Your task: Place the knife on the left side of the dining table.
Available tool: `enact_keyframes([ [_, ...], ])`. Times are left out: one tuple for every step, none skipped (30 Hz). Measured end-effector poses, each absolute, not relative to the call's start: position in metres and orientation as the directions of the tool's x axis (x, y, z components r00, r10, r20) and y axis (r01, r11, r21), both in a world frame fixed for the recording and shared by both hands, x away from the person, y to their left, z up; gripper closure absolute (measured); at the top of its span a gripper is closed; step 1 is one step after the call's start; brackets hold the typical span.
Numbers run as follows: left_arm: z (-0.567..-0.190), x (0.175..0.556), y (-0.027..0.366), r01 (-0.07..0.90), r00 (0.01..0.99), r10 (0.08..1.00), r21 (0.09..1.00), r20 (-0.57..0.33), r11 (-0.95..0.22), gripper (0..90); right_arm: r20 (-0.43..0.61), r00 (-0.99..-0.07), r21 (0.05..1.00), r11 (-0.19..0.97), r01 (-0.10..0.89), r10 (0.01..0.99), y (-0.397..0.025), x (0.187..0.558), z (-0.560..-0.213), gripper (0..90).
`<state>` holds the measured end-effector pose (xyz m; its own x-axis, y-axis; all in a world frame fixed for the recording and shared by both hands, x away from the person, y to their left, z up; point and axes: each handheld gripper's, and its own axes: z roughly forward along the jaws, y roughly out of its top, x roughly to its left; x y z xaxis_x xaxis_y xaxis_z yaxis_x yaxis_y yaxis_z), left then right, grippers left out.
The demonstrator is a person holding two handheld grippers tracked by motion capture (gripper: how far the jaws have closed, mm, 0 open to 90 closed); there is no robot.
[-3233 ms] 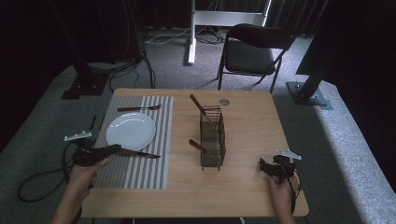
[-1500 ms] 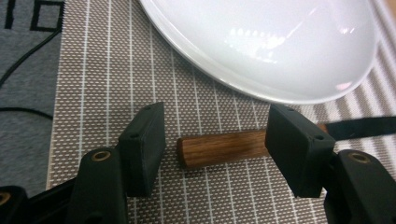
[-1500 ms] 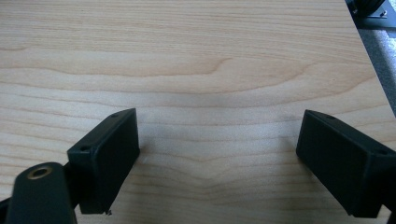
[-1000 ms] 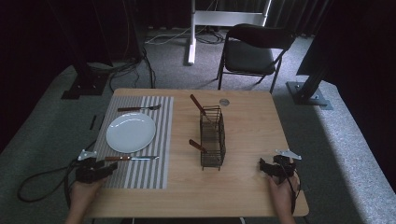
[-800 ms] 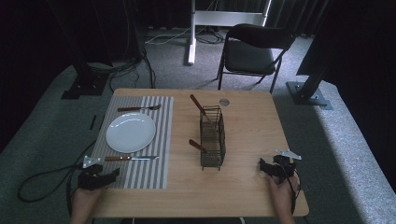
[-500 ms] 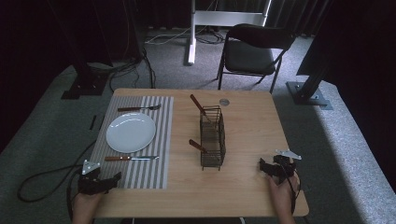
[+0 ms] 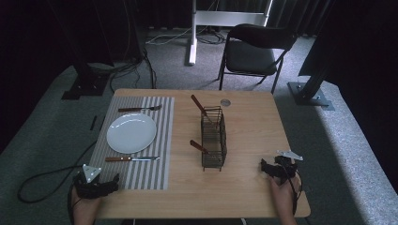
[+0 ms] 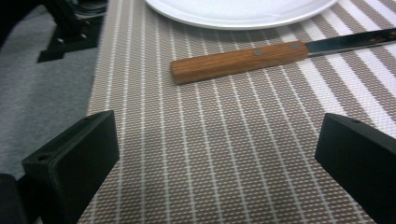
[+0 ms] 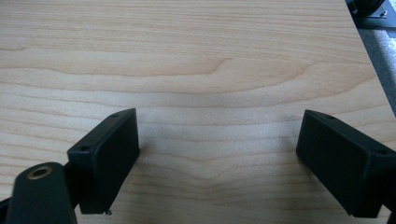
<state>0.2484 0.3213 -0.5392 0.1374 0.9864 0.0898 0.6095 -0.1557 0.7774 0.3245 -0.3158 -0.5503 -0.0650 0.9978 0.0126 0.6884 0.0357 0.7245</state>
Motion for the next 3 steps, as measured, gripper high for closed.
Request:
enact_keyframes([
  [-0.5392,0.2482,0.3222,0.617,0.138,0.987,0.773,0.077,-0.147,0.0,0.013,-0.065,0.724,0.036,0.688,0.998,-0.3158,0.3245,-0.5503,12.5],
  [-0.5396,0.2478,0.3228,0.616,0.134,0.988,0.775,0.074,-0.142,0.0,0.013,-0.065,0.724,0.036,0.688,0.998,-0.3158,0.3245,-0.5503,12.5],
  [-0.5398,0.2477,0.3233,0.617,0.132,0.989,0.774,0.074,-0.14,0.0,0.013,-0.065,0.724,0.036,0.688,0.998,-0.3158,0.3245,-0.5503,12.5],
])
